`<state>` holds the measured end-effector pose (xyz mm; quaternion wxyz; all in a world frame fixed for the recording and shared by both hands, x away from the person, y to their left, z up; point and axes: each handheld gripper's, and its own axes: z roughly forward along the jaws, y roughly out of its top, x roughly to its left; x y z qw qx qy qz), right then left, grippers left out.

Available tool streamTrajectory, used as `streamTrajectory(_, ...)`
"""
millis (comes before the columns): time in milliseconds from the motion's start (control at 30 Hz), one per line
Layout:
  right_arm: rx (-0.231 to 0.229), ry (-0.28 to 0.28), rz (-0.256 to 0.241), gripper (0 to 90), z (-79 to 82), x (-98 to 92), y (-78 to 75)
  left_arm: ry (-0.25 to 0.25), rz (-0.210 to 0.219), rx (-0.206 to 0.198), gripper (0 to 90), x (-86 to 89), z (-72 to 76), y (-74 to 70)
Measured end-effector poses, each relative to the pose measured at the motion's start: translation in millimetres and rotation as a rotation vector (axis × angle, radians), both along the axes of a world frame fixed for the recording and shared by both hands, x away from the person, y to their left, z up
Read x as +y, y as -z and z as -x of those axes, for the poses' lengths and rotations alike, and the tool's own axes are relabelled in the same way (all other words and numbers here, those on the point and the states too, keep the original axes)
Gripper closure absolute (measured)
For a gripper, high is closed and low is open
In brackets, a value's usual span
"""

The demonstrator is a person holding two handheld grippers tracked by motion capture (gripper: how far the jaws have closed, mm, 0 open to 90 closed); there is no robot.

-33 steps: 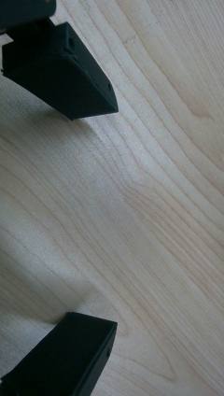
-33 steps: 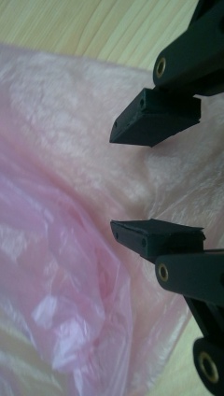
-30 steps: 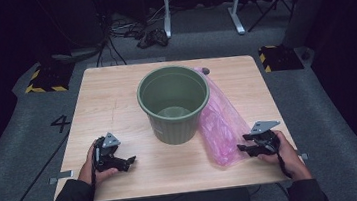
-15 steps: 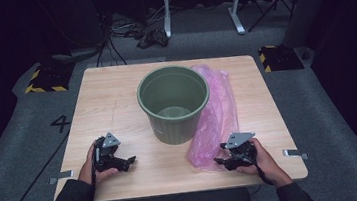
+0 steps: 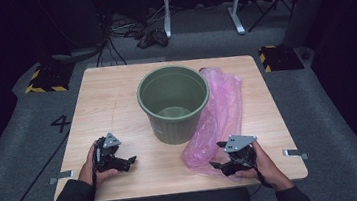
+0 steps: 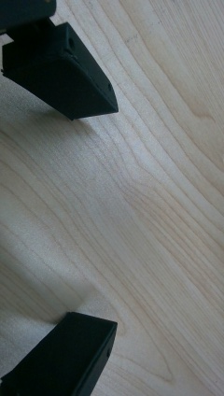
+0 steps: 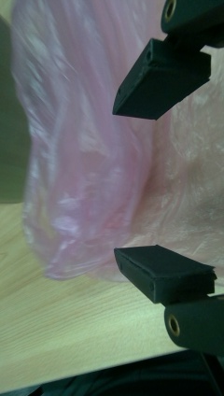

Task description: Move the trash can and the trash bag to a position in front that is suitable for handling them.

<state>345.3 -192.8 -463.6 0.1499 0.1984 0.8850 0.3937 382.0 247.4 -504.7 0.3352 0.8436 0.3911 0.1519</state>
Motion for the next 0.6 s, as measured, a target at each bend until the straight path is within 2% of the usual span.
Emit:
streamTrajectory(67,-0.026,0.003,-0.009,23.8,3.1,-7.1,-7.5,-0.001,0.0,0.0,0.3,-1.0,0.9,0.1)
streamTrajectory(133,-0.041,0.013,-0.045,23.8,5.9,-16.0,-15.8,-0.002,-0.001,-0.001,0.3,-1.5,1.3,0.0)
streamTrajectory(200,-0.065,0.029,-0.06,23.7,7.3,-25.7,-22.8,-0.003,-0.001,0.0,0.3,-1.6,1.4,0.0)
streamTrajectory(267,-0.09,0.074,-0.048,25.9,4.8,-36.5,-25.8,-0.003,-0.001,-0.001,0.3,-1.7,1.4,0.0)
streamTrajectory(333,-0.098,0.125,-0.009,26.4,-0.4,-45.1,-22.3,-0.002,0.001,0.0,0.3,-2.0,1.5,0.0)
streamTrajectory(400,-0.084,0.199,0.049,29.2,-11.8,-55.2,-10.8,-0.004,-0.001,-0.002,0.3,-2.2,1.8,0.0)
streamTrajectory(433,-0.058,0.217,0.046,29.5,-16.7,-59.5,-5.6,-0.005,-0.003,-0.002,0.3,-2.4,2.2,-0.1)
streamTrajectory(467,-0.058,0.217,0.046,29.5,-16.7,-59.5,-5.6,-0.005,-0.003,-0.002,0.3,-2.4,2.2,-0.1)
streamTrajectory(500,-0.024,0.227,0.04,29.8,-24.9,-66.5,4.0,0.0,-0.005,-0.004,0.3,-3.6,2.7,-0.1)
streamTrajectory(567,-0.008,0.229,0.039,30.5,-28.8,-69.0,8.3,0.004,-0.003,0.003,0.4,-4.6,3.1,-0.3)
streamTrajectory(600,0.023,0.227,0.039,30.6,-34.2,-70.5,16.0,0.01,-0.003,0.001,0.3,-6.4,3.4,-0.3)
